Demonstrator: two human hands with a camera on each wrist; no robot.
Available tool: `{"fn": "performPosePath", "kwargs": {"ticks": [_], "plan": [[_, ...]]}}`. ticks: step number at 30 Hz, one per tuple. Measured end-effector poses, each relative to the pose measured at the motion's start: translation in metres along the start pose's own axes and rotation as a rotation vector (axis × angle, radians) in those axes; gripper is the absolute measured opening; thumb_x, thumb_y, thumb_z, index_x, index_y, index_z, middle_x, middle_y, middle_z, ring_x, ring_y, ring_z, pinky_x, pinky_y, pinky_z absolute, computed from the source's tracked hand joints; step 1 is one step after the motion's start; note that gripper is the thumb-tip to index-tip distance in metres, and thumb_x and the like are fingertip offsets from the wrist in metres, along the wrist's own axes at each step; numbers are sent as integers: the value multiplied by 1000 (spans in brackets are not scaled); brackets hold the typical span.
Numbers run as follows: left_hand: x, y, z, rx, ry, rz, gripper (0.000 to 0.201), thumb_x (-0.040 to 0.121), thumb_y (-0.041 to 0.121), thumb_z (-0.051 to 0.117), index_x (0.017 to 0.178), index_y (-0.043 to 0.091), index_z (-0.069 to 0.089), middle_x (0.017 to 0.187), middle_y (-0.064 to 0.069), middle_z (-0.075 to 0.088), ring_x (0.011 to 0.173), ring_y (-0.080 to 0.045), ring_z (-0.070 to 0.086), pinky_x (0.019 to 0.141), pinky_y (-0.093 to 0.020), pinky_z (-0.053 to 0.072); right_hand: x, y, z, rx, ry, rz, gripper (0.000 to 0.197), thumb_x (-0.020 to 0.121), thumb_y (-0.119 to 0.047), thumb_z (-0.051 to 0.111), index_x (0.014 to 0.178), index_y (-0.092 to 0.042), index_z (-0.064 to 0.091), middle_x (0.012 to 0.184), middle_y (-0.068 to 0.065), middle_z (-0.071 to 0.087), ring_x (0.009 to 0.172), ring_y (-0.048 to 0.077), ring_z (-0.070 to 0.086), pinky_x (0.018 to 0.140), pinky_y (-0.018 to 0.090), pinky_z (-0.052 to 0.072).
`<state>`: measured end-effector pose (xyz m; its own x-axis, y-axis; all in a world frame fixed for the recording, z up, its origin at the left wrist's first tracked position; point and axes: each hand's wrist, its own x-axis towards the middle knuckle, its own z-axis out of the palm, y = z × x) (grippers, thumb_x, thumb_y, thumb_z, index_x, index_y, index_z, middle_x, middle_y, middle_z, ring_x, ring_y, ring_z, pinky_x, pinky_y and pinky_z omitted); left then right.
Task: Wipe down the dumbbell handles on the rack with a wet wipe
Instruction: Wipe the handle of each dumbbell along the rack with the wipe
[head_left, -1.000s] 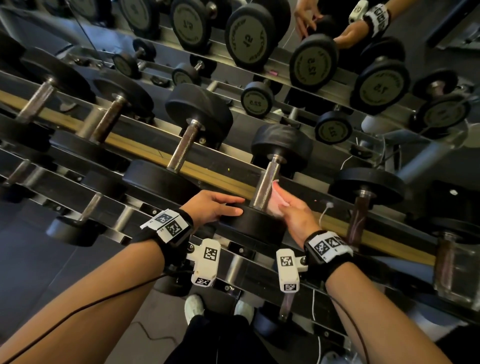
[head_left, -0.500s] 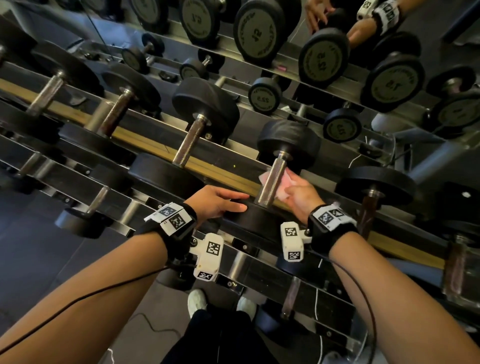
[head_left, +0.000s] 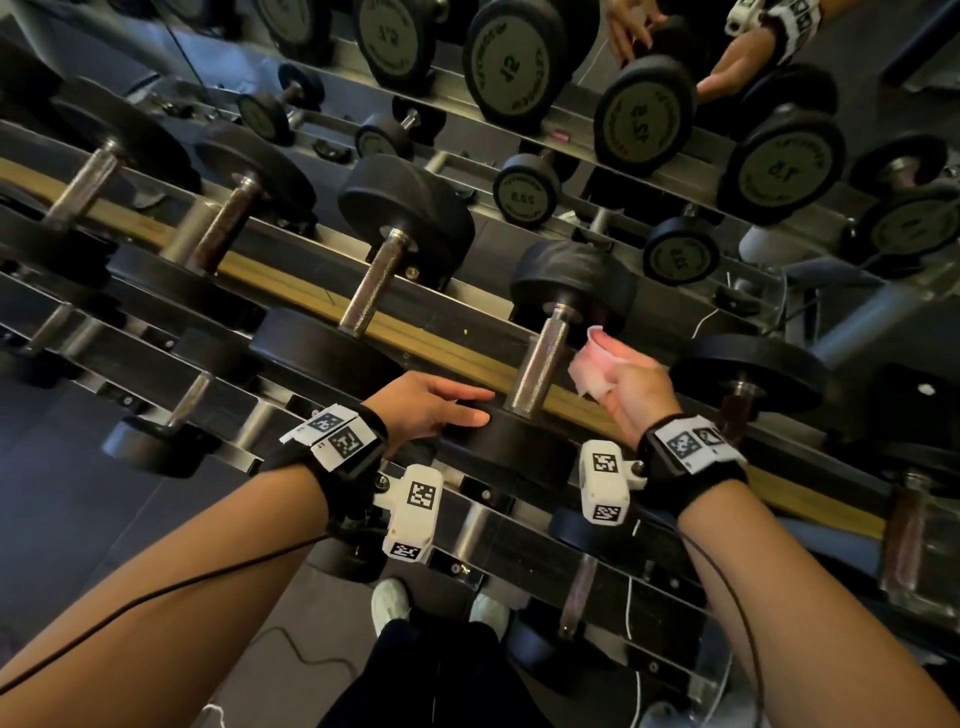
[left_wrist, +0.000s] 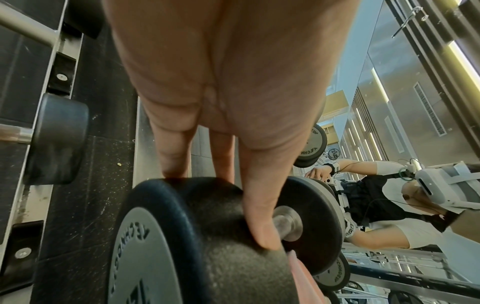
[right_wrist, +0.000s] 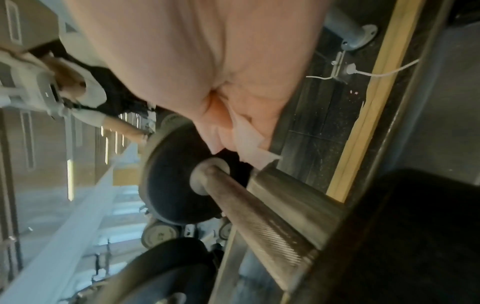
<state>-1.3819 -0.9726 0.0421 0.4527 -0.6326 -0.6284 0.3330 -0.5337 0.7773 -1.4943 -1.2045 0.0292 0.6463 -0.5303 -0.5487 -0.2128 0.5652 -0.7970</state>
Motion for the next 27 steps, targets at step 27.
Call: {"fn": "performPosePath", "kwargs": {"ticks": [27], "plan": [[-2, 6, 2, -19, -1, -11, 35, 80, 12, 78, 113, 24, 75, 111, -2, 75, 105, -18, 71, 95, -33, 56, -38, 23, -3, -494, -261, 36, 34, 74, -19, 54, 93, -35, 77, 113, 1, 72, 113, 19, 65, 103, 38, 46]]}}
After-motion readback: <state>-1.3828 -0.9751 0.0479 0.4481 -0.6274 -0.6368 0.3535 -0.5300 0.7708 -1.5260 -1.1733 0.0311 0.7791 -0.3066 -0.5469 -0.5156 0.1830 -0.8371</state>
